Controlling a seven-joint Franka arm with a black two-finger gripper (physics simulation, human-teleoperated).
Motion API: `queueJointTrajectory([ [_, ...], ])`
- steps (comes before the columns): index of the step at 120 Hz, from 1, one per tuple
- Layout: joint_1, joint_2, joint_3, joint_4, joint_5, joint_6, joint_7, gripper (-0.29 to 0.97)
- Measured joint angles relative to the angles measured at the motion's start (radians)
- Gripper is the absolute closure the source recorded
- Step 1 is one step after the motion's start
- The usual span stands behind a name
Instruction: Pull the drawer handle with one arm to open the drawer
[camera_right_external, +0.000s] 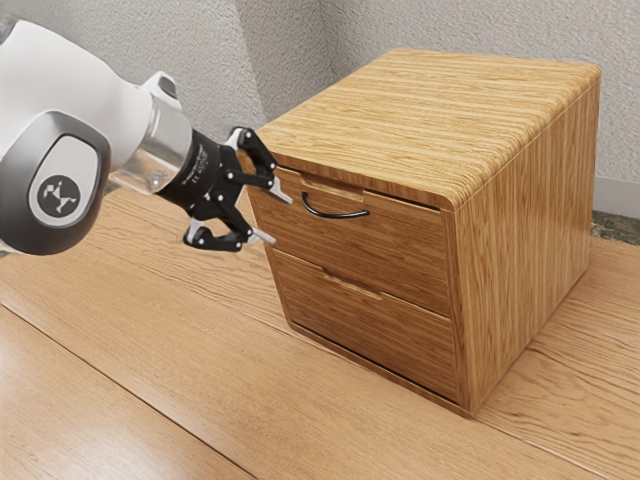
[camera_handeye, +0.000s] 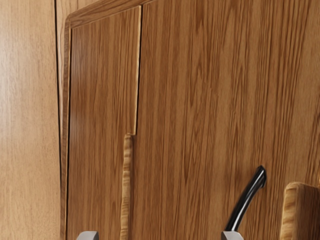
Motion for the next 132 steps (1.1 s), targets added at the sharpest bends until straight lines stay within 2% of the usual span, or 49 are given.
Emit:
queueJointTrajectory([
  [74,-0.035,0.069,-0.004,0.019,-0.021,0.071,0.024,0.44],
  [132,-0.036,0.090,-0.006,0.019,-0.037,0.088,0.031,0.55],
])
